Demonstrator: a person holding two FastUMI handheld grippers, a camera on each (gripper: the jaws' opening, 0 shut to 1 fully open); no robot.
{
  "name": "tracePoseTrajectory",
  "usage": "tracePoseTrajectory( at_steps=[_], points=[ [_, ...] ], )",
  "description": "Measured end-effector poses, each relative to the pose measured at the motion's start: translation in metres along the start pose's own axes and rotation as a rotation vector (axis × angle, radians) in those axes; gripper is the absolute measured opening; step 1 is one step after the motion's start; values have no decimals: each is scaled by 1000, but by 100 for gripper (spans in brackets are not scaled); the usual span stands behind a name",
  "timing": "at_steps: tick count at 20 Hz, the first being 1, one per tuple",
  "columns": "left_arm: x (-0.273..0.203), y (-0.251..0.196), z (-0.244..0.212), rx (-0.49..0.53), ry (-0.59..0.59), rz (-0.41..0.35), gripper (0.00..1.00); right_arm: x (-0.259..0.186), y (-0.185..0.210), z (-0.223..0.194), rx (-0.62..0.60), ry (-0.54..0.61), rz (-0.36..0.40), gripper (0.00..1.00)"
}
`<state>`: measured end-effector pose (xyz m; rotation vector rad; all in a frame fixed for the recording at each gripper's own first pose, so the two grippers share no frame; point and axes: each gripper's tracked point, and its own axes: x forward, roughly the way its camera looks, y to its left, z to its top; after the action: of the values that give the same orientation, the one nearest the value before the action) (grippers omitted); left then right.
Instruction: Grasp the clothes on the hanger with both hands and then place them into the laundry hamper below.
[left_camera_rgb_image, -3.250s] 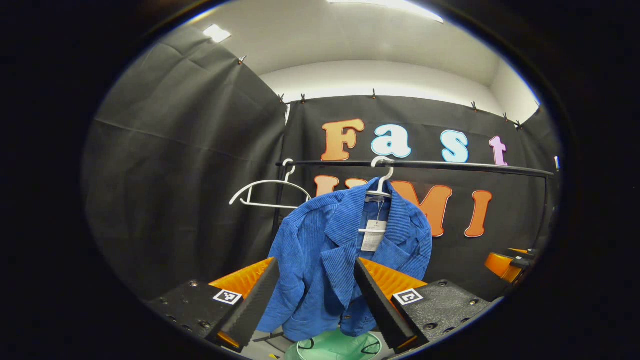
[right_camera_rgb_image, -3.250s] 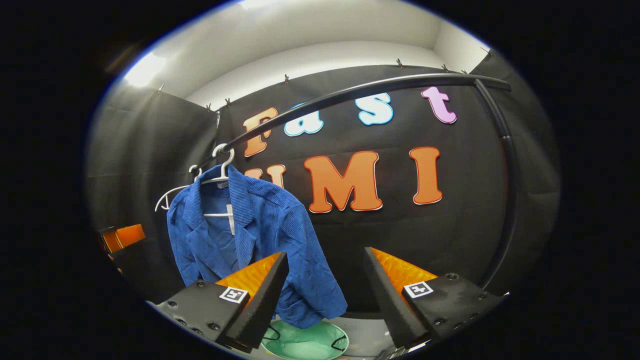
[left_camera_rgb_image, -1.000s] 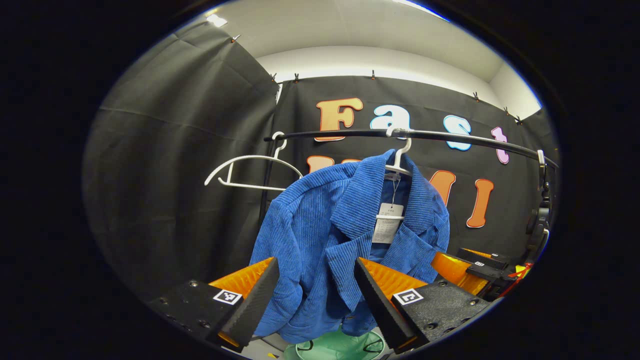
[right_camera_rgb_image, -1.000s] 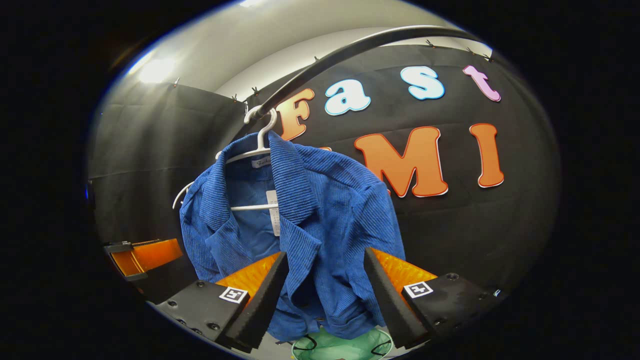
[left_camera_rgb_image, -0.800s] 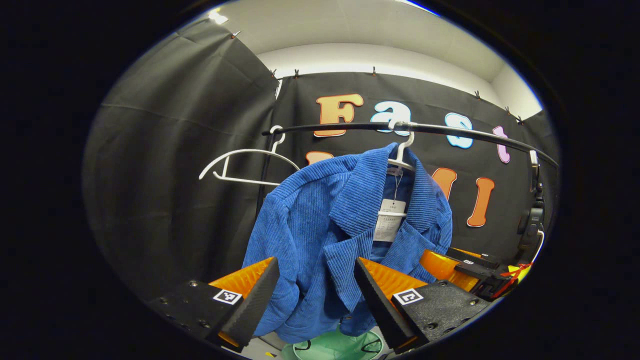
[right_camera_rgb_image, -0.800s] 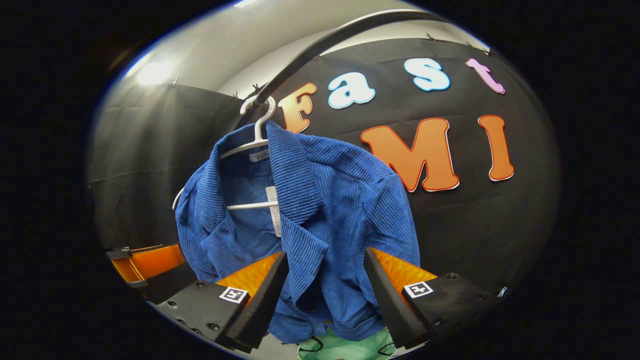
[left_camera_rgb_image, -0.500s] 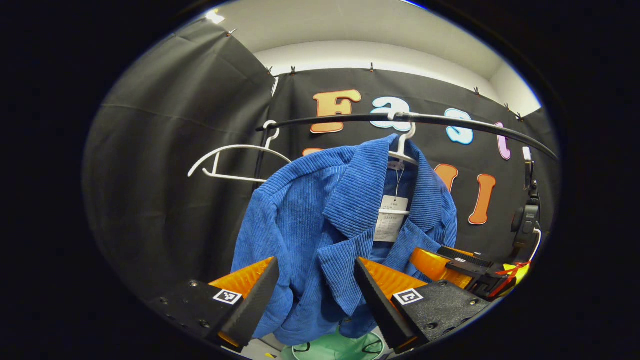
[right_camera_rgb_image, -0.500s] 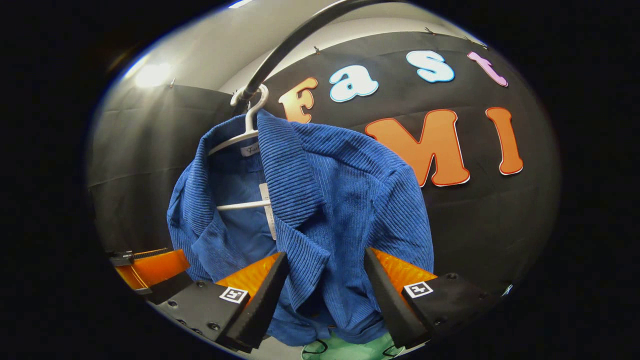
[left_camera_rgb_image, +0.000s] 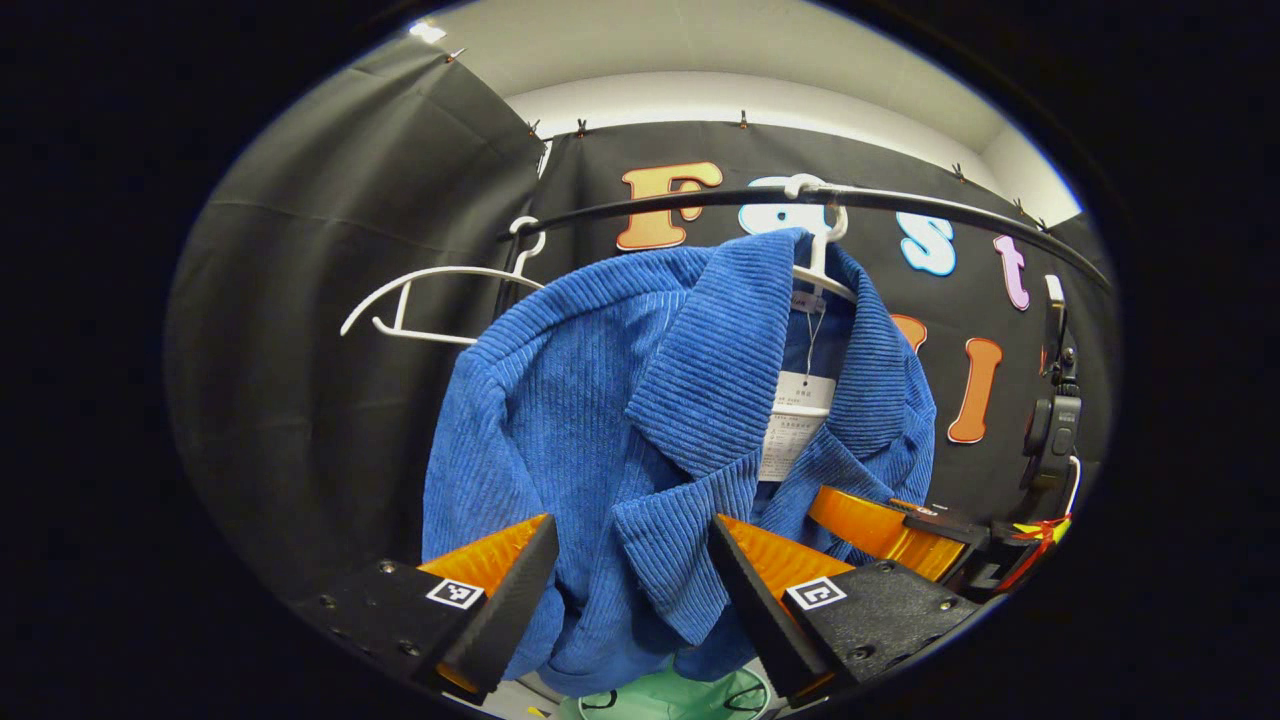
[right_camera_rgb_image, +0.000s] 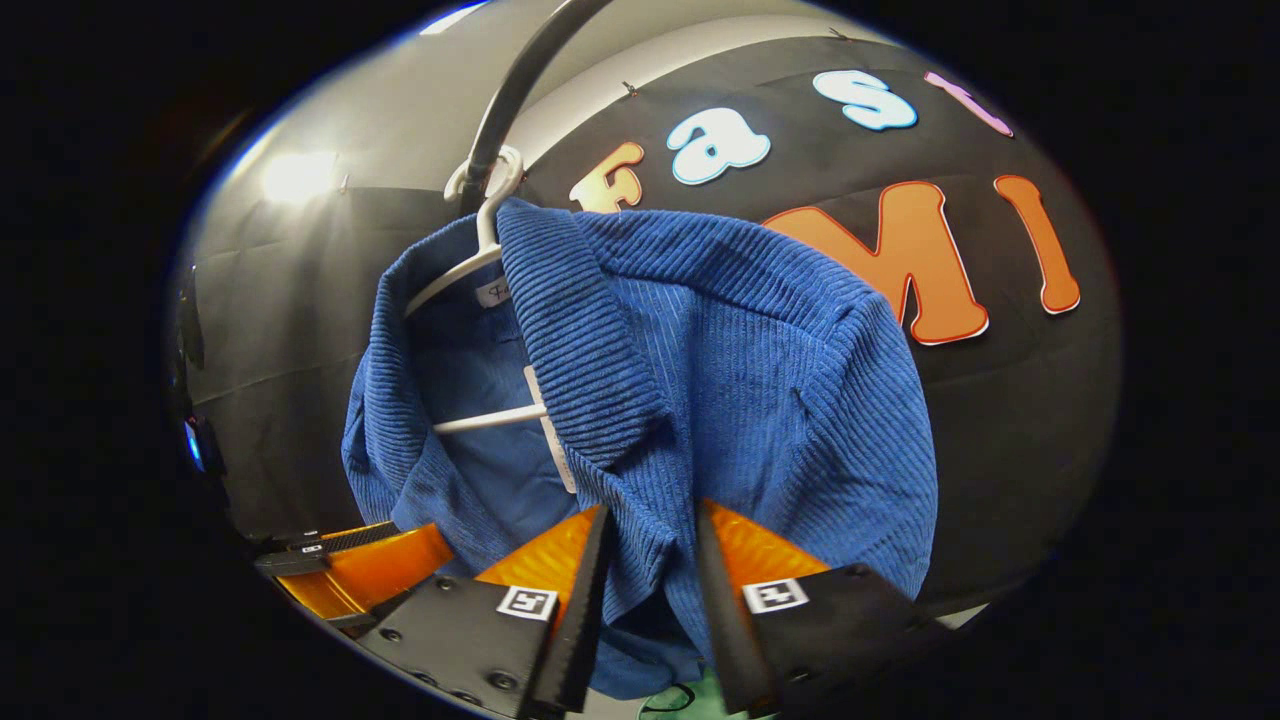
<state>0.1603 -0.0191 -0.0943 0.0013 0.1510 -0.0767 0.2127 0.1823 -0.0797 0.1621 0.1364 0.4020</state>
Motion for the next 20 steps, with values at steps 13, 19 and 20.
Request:
tracePoseTrajectory(
  at_steps=[13, 19, 20],
  points=[
    [19, -6, -8, -25, 41, 18, 16, -15, 3, 5, 297, 26, 152, 13],
    [-14, -24, 3, -60, 69, -122, 0, -32, -6, 21, 424, -6, 177, 8],
    [-19, -24, 7, -59, 73, -135, 0, -35, -6, 23, 430, -10, 188, 8]
  ],
)
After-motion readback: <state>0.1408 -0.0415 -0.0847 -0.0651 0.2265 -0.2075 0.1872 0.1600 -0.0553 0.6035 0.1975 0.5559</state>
